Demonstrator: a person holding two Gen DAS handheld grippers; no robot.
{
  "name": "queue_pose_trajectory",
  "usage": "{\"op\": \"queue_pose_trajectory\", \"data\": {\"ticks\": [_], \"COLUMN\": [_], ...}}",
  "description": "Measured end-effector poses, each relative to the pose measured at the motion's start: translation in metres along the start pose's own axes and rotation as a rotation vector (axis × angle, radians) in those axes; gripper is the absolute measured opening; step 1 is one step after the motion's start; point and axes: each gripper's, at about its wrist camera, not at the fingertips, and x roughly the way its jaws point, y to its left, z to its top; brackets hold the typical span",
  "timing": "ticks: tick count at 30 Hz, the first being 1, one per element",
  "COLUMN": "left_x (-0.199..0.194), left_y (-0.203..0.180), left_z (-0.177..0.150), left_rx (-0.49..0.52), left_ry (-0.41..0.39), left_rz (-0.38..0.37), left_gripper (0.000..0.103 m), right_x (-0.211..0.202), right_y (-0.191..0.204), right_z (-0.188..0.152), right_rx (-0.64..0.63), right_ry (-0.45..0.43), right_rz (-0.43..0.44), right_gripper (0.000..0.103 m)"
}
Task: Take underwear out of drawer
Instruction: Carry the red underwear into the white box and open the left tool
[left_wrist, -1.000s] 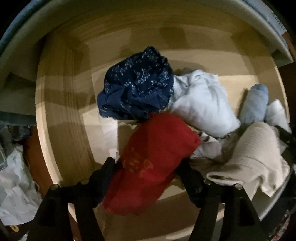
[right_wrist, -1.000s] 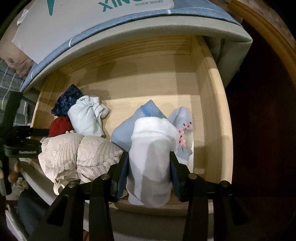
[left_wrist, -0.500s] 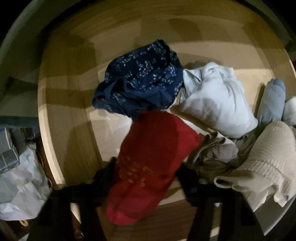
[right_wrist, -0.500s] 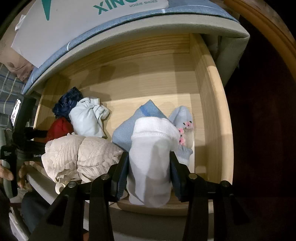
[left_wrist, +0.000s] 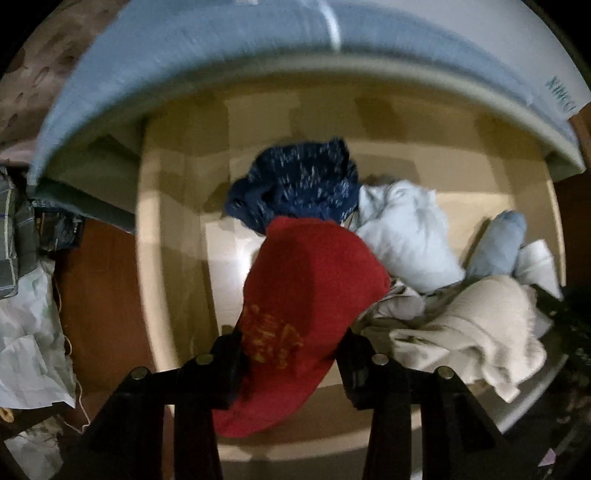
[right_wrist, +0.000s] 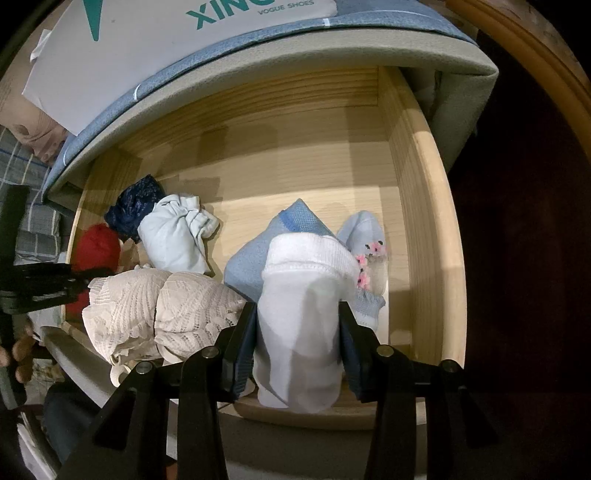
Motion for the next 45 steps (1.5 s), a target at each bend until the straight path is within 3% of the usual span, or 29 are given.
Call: {"op": "queue_pose_trajectory", "data": {"ticks": [6,16,26,34,45], "left_x": [-0.043,-0.129,-0.254,-0.289,-0.230], "left_y": [0.007,-0.005,-0.003,-0.016,-0.041], "left_z": [-0.014,-0.013,0.026,0.096,0.168], "left_rx": [-0.035,-0.057,-0.092,-0.058,-0.042], "left_ry": [-0.123,-0.403,-0.693,-0.720,-0.600], "left_rz": [-0.006,-0.025,-0.114,-0.071,-0.047], "left_gripper": [0.042,0.042,0.042,0.042,0.042], "right_x": [0.000,0.000,0.000,0.000,0.000], "right_y": [0.000,0.001,0.000,0.000,-0.002], "right_z": [0.000,0.000,0.001,0.001,0.002], "right_rx": [-0.001,-0.004,-0.006,-0.001,0.019], "right_ry": [0.000,0.000,0.000,0.000,0.000], "right_rz": [0.000,-0.006,-0.007,-0.001,0.022], "right_gripper": [0.041,0.041,0.041,0.041,0.041]}}
